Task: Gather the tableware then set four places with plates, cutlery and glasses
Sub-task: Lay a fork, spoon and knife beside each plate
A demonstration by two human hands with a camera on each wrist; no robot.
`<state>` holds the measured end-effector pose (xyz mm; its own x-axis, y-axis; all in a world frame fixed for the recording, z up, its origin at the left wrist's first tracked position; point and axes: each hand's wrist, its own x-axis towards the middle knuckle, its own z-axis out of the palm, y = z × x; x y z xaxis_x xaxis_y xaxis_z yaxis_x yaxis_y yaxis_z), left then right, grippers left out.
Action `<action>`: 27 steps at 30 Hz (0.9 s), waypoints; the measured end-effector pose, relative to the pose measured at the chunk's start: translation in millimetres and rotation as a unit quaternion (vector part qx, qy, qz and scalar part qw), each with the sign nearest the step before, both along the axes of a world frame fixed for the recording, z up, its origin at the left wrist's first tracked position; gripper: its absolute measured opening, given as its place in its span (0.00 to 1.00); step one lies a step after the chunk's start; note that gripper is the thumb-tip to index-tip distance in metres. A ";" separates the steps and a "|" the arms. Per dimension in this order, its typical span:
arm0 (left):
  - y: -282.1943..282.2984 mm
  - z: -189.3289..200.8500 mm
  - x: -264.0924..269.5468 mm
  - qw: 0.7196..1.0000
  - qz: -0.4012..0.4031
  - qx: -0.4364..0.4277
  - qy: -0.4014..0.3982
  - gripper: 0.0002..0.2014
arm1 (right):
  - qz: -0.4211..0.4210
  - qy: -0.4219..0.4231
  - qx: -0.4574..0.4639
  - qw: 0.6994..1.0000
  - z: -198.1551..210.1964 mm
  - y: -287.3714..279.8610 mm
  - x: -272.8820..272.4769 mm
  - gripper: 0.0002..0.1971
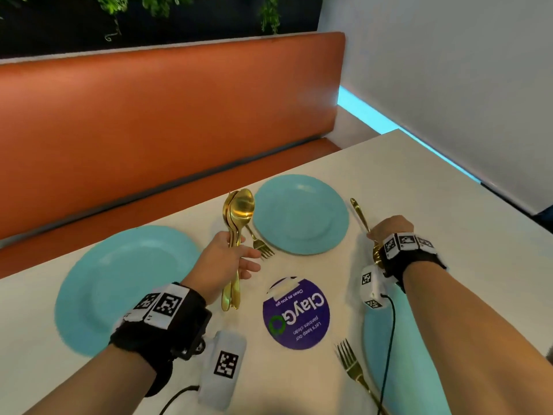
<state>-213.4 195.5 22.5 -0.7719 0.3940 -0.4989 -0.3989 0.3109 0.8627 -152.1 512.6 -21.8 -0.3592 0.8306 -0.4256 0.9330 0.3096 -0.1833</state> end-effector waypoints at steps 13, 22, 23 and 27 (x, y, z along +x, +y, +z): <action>13.7 -10.8 -18.1 0.999 -0.010 -0.037 0.012 0.06 | 0.087 -0.070 0.083 0.990 -7.3 12.8 -39.9 0.15; 11.2 -8.3 -23.0 0.999 -0.003 -0.033 0.010 0.06 | 0.118 0.035 0.096 0.988 -13.2 15.2 -38.2 0.16; 11.2 -7.8 -23.0 0.999 -0.004 -0.034 0.011 0.06 | 0.142 0.028 0.094 0.985 -12.6 16.2 -34.0 0.20; 12.2 -8.5 -21.4 0.999 -0.007 -0.033 0.010 0.06 | 0.271 -0.078 0.104 0.954 -7.1 12.4 -26.9 0.24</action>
<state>-234.8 207.7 14.0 -0.7771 0.3709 -0.5085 -0.3768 0.3729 0.8479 -179.0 524.9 -28.9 -0.7060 0.6129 -0.3548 0.6363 0.7689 0.0621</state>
